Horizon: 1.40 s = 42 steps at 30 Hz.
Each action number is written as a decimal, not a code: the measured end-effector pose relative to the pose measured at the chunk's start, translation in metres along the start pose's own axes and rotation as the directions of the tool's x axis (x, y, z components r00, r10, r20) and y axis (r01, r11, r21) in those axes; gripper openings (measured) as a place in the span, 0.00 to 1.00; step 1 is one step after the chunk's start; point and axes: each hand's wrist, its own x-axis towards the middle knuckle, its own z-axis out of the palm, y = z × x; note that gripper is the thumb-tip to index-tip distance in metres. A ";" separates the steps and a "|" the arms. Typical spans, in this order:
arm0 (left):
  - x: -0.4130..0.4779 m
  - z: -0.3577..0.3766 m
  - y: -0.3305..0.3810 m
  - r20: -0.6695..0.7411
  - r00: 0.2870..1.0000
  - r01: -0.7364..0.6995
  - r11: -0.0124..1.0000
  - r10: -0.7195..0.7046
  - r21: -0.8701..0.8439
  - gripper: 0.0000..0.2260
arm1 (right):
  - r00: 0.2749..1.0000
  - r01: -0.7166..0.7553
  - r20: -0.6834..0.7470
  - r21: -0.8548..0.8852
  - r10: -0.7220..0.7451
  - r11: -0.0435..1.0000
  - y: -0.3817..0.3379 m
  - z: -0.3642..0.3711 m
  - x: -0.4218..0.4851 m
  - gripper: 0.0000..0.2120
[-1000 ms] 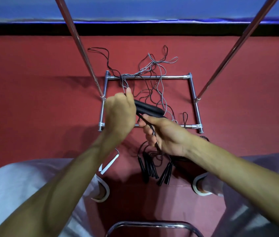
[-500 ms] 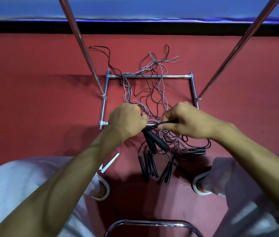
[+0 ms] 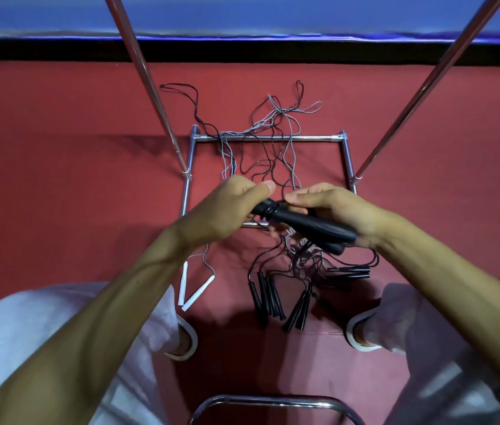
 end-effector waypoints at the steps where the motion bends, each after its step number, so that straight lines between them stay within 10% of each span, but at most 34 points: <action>1: -0.001 0.000 -0.002 -0.019 1.000 -0.003 1.000 0.003 0.003 0.28 | 0.999 -0.040 0.024 0.043 0.039 0.998 0.000 0.002 0.001 0.17; 18: 0.006 0.015 -0.003 -0.198 0.980 0.024 0.969 0.027 0.247 0.28 | 0.960 0.108 -0.272 0.163 -0.060 0.981 0.004 0.008 0.024 0.13; 28: -0.001 0.019 0.008 -0.163 0.985 0.031 0.982 -0.062 -0.186 0.25 | 0.973 0.111 -0.220 0.142 -0.078 0.984 0.000 -0.005 0.027 0.16; 37: -0.002 0.006 0.012 0.149 0.969 0.242 0.657 -0.196 -0.714 0.23 | 0.986 -0.087 0.161 0.277 0.043 0.957 0.001 -0.020 0.024 0.16; 42: 0.002 0.006 0.002 0.377 0.882 0.448 0.256 -0.282 -0.857 0.18 | 0.990 -0.136 0.008 0.269 0.139 0.953 0.006 -0.011 0.031 0.16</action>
